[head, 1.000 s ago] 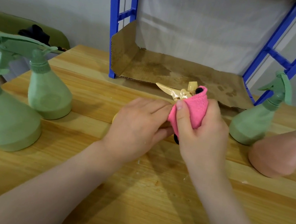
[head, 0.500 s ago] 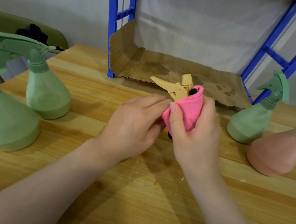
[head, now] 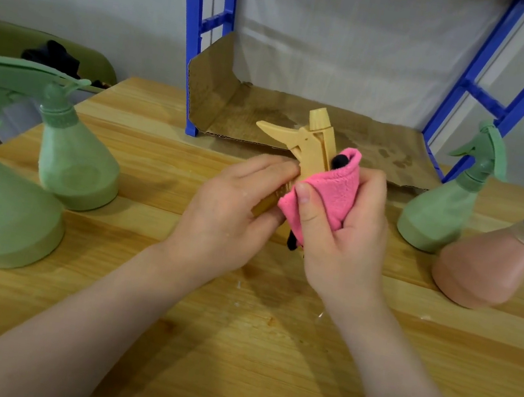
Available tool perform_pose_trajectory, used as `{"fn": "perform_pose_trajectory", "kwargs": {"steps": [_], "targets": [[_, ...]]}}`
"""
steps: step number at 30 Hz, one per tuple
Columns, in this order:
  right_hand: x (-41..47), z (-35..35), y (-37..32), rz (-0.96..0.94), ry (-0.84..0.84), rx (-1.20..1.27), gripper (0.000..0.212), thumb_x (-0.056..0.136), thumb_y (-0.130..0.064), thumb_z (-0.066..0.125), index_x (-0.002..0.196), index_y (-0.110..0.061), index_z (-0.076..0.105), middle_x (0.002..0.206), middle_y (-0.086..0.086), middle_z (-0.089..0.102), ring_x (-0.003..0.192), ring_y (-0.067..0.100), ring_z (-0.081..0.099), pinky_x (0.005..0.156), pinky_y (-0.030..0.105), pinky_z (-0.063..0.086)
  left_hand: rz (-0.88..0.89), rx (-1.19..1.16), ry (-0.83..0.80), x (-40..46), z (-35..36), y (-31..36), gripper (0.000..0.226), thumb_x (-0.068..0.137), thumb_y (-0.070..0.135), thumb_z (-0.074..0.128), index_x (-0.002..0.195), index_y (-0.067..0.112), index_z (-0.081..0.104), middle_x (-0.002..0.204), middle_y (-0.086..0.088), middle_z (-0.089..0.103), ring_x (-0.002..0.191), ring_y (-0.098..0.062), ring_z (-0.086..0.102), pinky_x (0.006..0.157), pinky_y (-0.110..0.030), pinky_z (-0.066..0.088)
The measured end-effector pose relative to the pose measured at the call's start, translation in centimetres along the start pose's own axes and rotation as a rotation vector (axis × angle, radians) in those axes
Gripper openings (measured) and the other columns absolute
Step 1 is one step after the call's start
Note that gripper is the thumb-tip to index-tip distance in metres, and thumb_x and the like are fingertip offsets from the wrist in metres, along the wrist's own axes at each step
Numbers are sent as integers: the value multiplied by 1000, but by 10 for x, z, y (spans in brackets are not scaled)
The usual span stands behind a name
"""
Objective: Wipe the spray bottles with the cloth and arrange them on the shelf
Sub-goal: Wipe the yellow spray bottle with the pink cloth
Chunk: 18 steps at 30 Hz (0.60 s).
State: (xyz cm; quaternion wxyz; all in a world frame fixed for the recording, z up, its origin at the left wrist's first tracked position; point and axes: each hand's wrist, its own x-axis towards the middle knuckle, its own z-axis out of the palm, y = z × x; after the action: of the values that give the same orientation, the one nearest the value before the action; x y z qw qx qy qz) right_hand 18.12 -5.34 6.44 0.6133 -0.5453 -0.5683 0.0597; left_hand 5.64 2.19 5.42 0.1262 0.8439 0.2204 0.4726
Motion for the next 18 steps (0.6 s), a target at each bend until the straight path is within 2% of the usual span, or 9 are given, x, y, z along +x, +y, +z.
{"fn": "perform_pose_trajectory", "kwargs": {"steps": [4, 6, 8, 11, 15, 18], "targets": [[0, 2, -1, 21, -46, 78, 22, 95, -19, 62, 100, -31, 44, 85, -29, 59, 73, -4, 60, 61, 10, 44, 12, 37, 42, 3, -4, -3, 34, 89, 17, 63, 119, 2, 67, 119, -8, 67, 111, -19, 63, 93, -33, 53], [1, 1, -2, 57, -36, 151, 18, 92, -19, 63, 95, -27, 47, 78, -25, 59, 67, -4, 57, 58, 10, 43, 13, 35, 45, 3, -4, -4, 35, 89, 17, 63, 120, 2, 66, 120, -7, 67, 111, -18, 62, 94, -32, 52], [2, 0, -3, 88, -6, 199, 20, 88, -21, 70, 88, -23, 50, 72, -21, 59, 61, -3, 56, 53, 12, 44, 1, 3, 38, 3, -3, -2, 37, 88, 18, 63, 122, 3, 65, 121, -3, 66, 112, -12, 60, 96, -23, 50], [4, -2, -6, 102, 46, 135, 26, 82, -26, 77, 82, -20, 52, 69, -19, 58, 59, -3, 55, 51, 11, 41, -24, -36, 17, 2, 0, 0, 39, 87, 16, 60, 124, 5, 64, 121, 5, 61, 112, -1, 54, 96, -9, 41], [7, -5, -12, 179, -3, 249, 22, 81, -22, 73, 86, -12, 54, 65, -19, 62, 50, -5, 57, 45, 11, 43, -76, -66, 26, 1, 2, -2, 40, 86, 8, 68, 125, 5, 64, 122, -2, 66, 114, -8, 58, 97, -13, 42], [9, -9, -13, 240, -81, 438, 21, 85, -25, 66, 93, -9, 56, 69, -9, 67, 54, 4, 63, 48, 19, 50, -100, -95, 89, 3, 0, -3, 36, 87, 9, 69, 123, 5, 65, 120, 1, 65, 111, 0, 56, 96, -10, 40]]}}
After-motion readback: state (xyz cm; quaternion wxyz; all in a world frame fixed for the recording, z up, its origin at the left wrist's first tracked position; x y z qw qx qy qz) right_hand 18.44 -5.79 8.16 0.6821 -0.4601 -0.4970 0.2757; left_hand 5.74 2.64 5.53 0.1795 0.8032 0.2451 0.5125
